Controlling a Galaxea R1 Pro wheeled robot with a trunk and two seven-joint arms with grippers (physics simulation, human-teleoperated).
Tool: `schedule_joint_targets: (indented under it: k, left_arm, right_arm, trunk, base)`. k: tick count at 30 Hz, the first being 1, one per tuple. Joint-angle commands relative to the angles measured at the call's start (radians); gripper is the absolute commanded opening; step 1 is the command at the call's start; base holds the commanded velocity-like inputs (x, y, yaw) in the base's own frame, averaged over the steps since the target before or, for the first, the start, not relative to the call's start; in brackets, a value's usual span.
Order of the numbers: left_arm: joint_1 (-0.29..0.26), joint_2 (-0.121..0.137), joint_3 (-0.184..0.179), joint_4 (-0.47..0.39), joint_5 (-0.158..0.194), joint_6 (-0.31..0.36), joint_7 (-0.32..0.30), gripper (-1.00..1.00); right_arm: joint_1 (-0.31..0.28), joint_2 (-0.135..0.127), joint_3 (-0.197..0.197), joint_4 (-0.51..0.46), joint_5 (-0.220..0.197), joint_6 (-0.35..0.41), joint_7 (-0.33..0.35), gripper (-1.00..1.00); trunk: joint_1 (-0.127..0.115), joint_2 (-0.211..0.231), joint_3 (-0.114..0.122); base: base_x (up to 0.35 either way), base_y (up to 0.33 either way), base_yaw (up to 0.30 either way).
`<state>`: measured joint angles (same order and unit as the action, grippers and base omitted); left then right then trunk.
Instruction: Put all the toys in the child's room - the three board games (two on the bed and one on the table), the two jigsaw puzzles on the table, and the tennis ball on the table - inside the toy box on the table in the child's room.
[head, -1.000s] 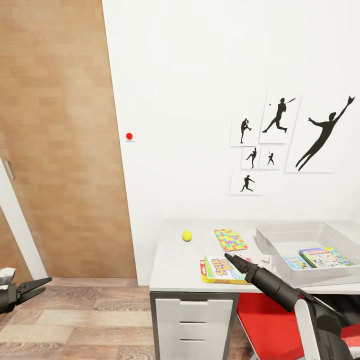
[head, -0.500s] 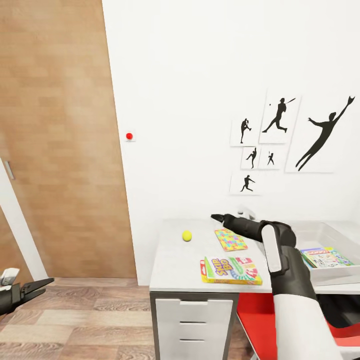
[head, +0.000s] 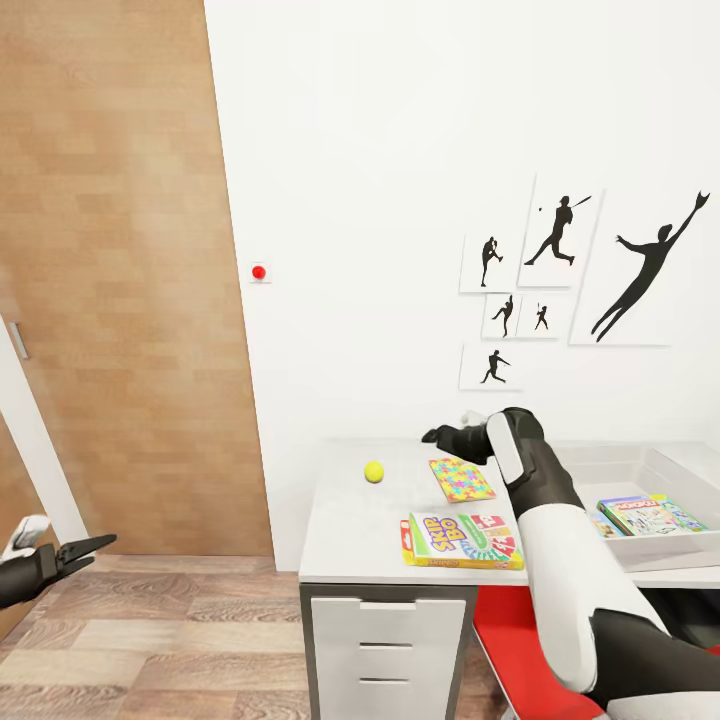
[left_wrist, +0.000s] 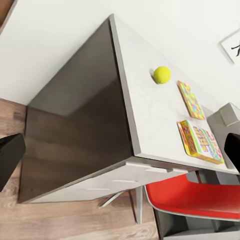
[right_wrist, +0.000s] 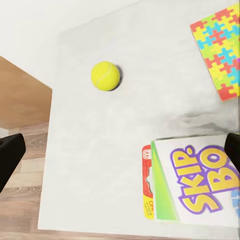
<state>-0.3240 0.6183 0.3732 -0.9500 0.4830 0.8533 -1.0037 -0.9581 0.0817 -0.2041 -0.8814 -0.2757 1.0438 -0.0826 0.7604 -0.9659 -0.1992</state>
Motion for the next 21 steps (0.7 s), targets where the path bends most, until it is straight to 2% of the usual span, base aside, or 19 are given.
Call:
schedule_joint_targets:
  k: [1, 17, 21]
  left_arm:
    - [-0.002, 0.0, 0.001, 0.0, 0.002, 0.004, 0.002, 1.0]
    - [-0.004, -0.001, 0.006, 0.001, 0.002, 0.004, 0.014, 1.0]
    - [-0.004, -0.001, 0.007, 0.002, 0.002, 0.002, 0.01, 1.0]
  right_arm:
    - [-0.002, 0.0, -0.004, 0.002, -0.012, 0.003, -0.013, 1.0]
    - [0.004, -0.005, -0.003, 0.014, -0.004, 0.003, -0.031, 1.0]
    - [0.004, -0.019, -0.003, 0.017, -0.004, 0.003, -0.03, 1.0]
  trunk:
    - [0.0, -0.001, -0.002]
    - [0.0, -0.001, -0.002]
    - [0.0, -0.001, -0.002]
  base:
    - [0.0, 0.0, 0.0]
    - [0.0, 0.0, 0.0]
    - [0.0, 0.0, 0.0]
